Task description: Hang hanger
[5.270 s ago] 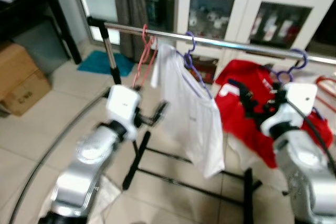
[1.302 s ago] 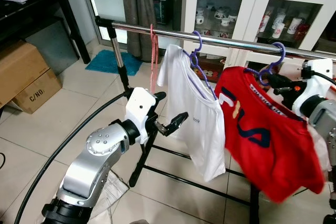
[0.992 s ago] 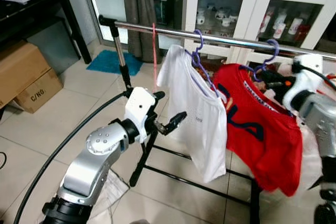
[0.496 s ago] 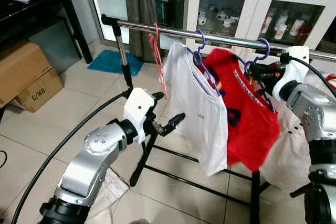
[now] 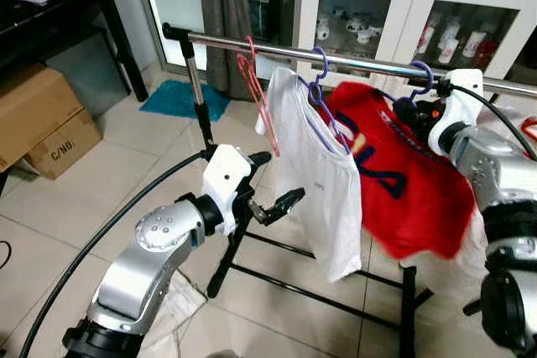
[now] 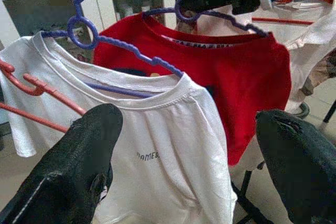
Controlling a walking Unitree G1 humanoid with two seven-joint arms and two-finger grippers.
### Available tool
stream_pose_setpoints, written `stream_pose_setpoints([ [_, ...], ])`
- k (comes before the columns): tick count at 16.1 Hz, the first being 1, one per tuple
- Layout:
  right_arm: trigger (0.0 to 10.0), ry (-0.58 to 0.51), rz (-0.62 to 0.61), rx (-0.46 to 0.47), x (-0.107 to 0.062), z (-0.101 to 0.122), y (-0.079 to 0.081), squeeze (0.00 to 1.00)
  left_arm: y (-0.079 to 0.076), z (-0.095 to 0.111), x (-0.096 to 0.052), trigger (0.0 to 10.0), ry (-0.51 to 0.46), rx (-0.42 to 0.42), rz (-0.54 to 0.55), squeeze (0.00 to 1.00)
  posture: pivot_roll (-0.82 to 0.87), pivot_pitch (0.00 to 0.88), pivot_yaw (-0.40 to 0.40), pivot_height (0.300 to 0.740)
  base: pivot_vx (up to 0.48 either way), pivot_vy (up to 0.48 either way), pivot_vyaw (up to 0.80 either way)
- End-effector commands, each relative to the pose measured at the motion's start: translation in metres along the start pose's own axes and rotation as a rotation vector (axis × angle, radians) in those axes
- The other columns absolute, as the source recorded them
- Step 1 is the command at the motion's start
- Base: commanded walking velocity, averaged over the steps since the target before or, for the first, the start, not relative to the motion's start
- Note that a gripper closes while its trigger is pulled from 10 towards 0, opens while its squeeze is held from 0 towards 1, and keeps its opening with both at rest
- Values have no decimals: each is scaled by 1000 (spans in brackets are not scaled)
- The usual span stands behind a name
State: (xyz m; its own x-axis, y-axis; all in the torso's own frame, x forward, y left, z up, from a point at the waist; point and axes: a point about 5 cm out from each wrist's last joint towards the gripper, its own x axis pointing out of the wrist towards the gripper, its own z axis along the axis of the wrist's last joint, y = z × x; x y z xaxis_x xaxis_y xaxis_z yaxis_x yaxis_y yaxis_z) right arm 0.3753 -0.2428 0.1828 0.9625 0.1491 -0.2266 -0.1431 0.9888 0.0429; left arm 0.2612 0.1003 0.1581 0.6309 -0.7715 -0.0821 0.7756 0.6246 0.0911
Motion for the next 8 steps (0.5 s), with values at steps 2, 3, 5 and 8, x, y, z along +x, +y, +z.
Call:
stream_pose_setpoints([
  [2,10000,6,0,-19,6,0,2,0,-3,3,0,10000,-6,8,-19,0,58,0,36,740,0,0,0],
  [3,10000,10,2,-20,7,-1,2,0,-3,3,0,10000,-5,8,-20,0,58,0,36,740,0,0,0],
  [5,7059,19,19,-19,11,-2,3,0,-3,3,0,10000,-4,8,-25,0,58,0,34,740,0,0,0],
  [8,0,15,58,-29,14,2,5,0,-3,2,0,10000,-5,8,-27,0,59,0,29,740,0,0,0],
])
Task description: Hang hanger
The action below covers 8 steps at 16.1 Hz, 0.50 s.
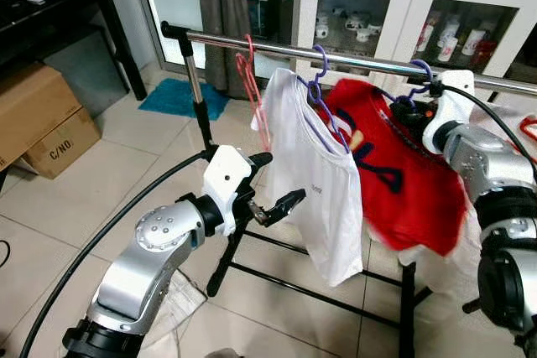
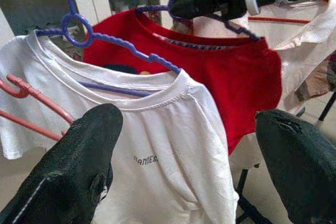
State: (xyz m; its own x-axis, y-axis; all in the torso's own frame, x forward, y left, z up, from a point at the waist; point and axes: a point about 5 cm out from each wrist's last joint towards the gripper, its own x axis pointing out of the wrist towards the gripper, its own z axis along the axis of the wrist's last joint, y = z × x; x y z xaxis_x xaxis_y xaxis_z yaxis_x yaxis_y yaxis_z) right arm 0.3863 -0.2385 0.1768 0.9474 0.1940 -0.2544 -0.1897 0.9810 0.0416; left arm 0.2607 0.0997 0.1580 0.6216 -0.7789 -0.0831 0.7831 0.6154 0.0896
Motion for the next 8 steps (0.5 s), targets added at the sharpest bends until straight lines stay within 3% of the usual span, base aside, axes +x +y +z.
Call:
stream_pose_setpoints([
  [1,0,-20,36,-19,2,9,3,0,-3,2,0,10000,-5,9,-15,0,60,0,28,740,0,0,0],
  [8,0,29,134,-38,4,6,8,0,-2,2,0,10000,-6,11,-20,0,61,0,26,740,0,0,0],
])
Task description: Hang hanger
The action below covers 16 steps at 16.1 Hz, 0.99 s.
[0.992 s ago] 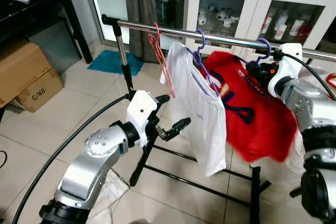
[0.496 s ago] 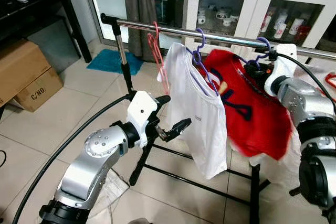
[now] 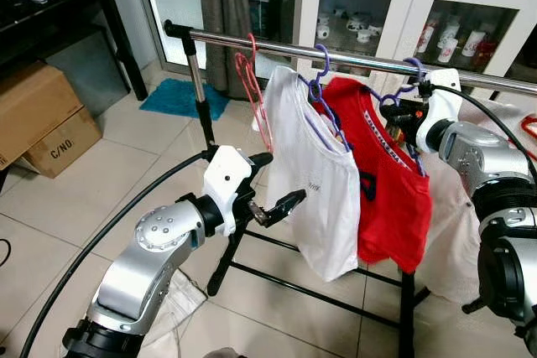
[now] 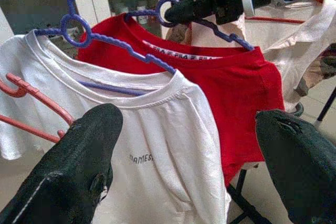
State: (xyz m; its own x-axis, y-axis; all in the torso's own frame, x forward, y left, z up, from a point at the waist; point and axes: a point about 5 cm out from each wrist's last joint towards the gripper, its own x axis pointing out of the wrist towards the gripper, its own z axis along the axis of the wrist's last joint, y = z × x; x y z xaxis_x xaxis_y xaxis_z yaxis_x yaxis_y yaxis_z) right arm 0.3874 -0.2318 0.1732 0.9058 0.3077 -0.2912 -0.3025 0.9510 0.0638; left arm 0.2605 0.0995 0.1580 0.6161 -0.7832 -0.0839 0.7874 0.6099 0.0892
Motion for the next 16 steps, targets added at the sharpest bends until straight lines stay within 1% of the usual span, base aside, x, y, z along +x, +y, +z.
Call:
stream_pose_setpoints([
  [1,0,-13,18,-27,1,9,1,0,-2,3,0,10000,-6,12,-13,0,62,0,26,740,0,0,0],
  [8,0,-13,27,-18,2,9,1,0,0,4,1,10000,-9,21,-12,0,63,0,30,740,0,0,0],
  [11,0,-61,9,-13,-1,15,-2,0,2,4,2,10000,-7,32,-5,0,65,0,33,740,0,0,0],
  [13,0,-117,13,-10,-10,21,-8,0,5,5,5,10000,-3,69,45,0,72,0,33,740,0,0,0],
  [15,0,-147,21,-11,-22,21,-12,0,10,4,4,10000,9,78,103,0,73,0,37,740,0,0,0],
  [16,0,-154,37,-25,-33,17,-12,0,14,2,3,10000,16,79,147,0,70,0,47,740,0,0,0],
])
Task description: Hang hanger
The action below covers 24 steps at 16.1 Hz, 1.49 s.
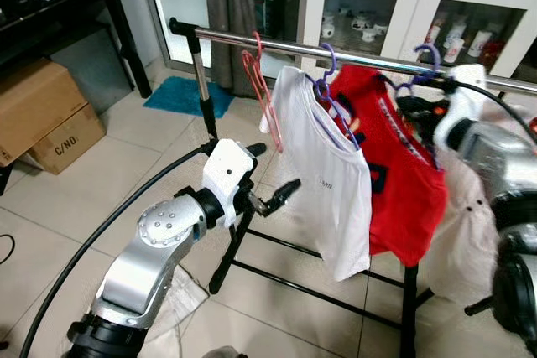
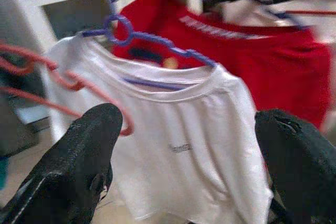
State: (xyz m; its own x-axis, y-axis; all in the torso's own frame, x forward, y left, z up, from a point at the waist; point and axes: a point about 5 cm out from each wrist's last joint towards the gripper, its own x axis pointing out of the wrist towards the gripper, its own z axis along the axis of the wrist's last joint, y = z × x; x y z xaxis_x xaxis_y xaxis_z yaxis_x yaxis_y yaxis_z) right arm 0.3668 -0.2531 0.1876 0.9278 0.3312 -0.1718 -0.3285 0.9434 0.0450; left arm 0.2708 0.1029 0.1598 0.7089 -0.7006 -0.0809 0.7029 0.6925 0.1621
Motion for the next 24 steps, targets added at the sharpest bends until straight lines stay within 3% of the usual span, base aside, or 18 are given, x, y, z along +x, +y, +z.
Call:
stream_pose_setpoints([
  [1,0,-26,34,-21,-16,4,5,0,6,-2,-2,10000,5,9,68,0,64,0,57,740,0,0,0],
  [7,0,35,-31,-31,-59,-35,31,0,1,-12,-6,10000,14,-63,146,0,48,0,46,740,-161,0,0],
  [11,0,19,-122,-3,-75,-51,44,0,-1,-13,-7,10000,14,-66,151,0,38,15,33,740,-299,0,0],
  [12,0,28,-198,24,-87,-60,48,0,-3,-13,-6,10000,7,-68,143,0,35,19,33,740,0,0,0],
  [17,0,74,-244,20,-103,-70,58,0,-8,-15,-4,10000,7,-98,107,0,19,20,33,740,0,0,0],
  [18,0,136,-228,-14,-110,-78,66,0,-10,-15,-4,10000,0,-128,66,1000,16,23,28,740,0,0,0],
  [19,0,225,-190,-62,-117,-87,70,0,-11,-19,-4,10000,29,-117,30,1000,8,25,28,740,0,0,0],
  [20,0,225,-190,-62,-117,-87,70,0,-11,-19,-4,10000,29,-117,30,1000,8,25,28,740,0,0,0],
  [21,0,321,-140,-132,-123,-95,71,0,-11,-24,-5,10000,65,-97,3,1000,1,26,29,740,0,0,0],
  [23,0,371,-110,-168,-127,-101,72,0,-13,-27,-6,10000,86,-85,-29,1000,-2,26,29,740,0,0,0],
  [24,0,457,-85,-221,-130,-112,72,0,-18,-33,-8,10000,124,-78,-65,1000,-4,23,26,740,0,0,0],
])
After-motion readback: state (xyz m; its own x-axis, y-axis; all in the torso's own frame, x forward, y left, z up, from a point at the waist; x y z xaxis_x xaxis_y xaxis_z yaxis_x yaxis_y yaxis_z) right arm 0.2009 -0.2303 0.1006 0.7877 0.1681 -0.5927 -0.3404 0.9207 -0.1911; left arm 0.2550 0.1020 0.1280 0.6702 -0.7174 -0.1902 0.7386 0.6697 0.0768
